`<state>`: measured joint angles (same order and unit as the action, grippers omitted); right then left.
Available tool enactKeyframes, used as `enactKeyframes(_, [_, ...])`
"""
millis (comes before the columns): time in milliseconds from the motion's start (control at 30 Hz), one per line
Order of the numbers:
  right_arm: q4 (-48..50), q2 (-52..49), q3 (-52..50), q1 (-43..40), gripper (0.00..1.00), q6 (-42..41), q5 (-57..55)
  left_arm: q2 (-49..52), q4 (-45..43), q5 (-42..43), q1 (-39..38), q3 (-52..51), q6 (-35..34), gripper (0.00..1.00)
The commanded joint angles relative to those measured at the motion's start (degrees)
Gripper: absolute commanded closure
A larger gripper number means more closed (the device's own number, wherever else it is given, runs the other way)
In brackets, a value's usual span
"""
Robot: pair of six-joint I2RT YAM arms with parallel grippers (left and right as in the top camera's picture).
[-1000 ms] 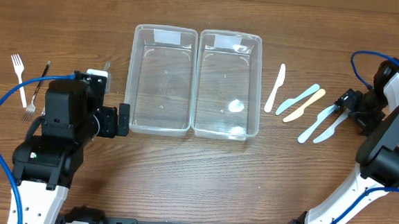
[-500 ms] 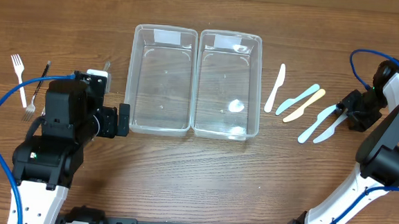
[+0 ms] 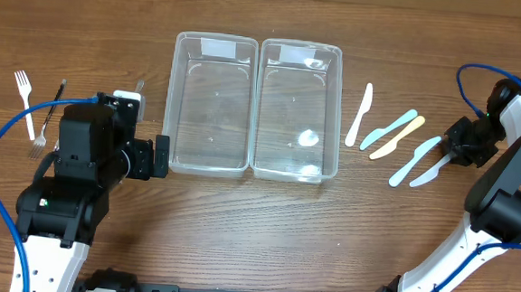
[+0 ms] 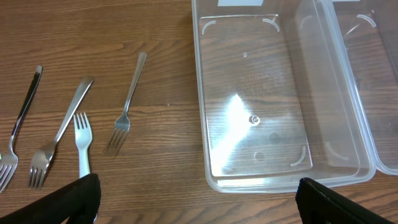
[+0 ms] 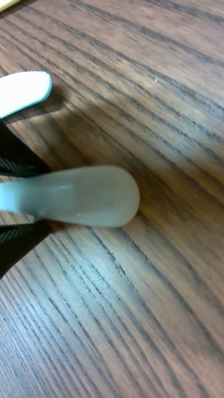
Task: Pack container
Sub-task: 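Carry the white knife into the right container and release it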
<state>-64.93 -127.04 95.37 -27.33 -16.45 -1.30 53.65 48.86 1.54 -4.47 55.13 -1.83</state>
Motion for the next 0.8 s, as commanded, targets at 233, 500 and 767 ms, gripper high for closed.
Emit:
enactKeyframes(233, [1.29, -1.16, 0.61, 0.02, 0.82, -0.07, 0.11, -0.07, -0.02, 0.61, 0.07, 1.88, -1.16, 0.0])
enactKeyframes(500, [3.17, -1.16, 0.61, 0.02, 0.95, -0.04, 0.11, -0.07, -0.04, 0.59, 0.07, 1.88, -1.16, 0.0])
enactKeyframes(767, [3.58, 1.05, 1.16, 0.39, 0.96, 1.31, 0.09, -0.07, -0.04, 0.52, 0.07, 1.88, -1.16, 0.0])
